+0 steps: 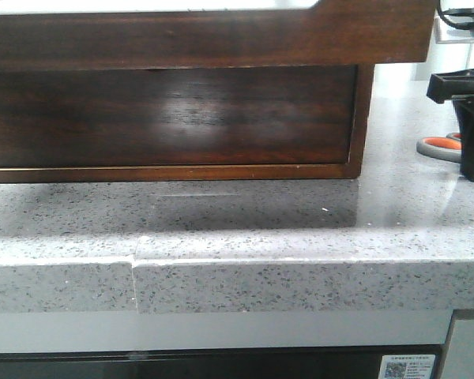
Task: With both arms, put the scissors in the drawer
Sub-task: 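Grasp the scissors with the right gripper and lift over the drawer, then lower the scissors into the open drawer and open the right gripper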
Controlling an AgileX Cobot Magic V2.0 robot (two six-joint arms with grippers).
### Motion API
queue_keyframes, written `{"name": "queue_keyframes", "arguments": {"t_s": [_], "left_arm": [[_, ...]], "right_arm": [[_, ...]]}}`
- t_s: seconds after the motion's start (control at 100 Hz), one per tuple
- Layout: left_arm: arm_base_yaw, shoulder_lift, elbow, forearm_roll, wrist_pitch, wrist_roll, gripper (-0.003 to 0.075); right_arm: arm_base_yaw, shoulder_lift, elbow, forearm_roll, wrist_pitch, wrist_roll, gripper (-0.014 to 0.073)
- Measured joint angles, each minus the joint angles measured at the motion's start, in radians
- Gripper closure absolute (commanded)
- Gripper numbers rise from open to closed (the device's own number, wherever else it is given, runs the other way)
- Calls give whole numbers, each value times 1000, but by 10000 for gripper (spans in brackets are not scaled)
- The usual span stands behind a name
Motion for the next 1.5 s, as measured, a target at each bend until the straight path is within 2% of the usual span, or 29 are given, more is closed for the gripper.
{"name": "queue_keyframes", "arguments": {"t_s": [0.15, 0.24, 0.52, 0.9, 1.0, 1.15, 1.29, 1.5], "left_arm": [[0, 0, 0, 0, 0, 0, 407], [0, 0, 0, 0, 0, 0, 407], [0, 0, 0, -5, 38, -2, 407], [0, 0, 0, -16, 45, -2, 407], [0, 0, 0, -16, 47, -2, 407], [0, 0, 0, -20, 47, -2, 407], [0, 0, 0, -39, 47, -3, 407], [0, 0, 0, -43, 47, -3, 407]], "right_arm": [[0, 0, -2, -11, 2, 0, 582], [0, 0, -4, -11, 2, 0, 664], [0, -40, 8, -3, 16, 0, 662], [0, -429, -24, 36, -91, -51, 662], [0, -513, -76, 111, -140, -141, 662], [43, -582, -187, 266, -163, -360, 662], [145, -589, -268, 313, -159, -497, 662], [343, -552, -289, 317, -156, -656, 662]]}}
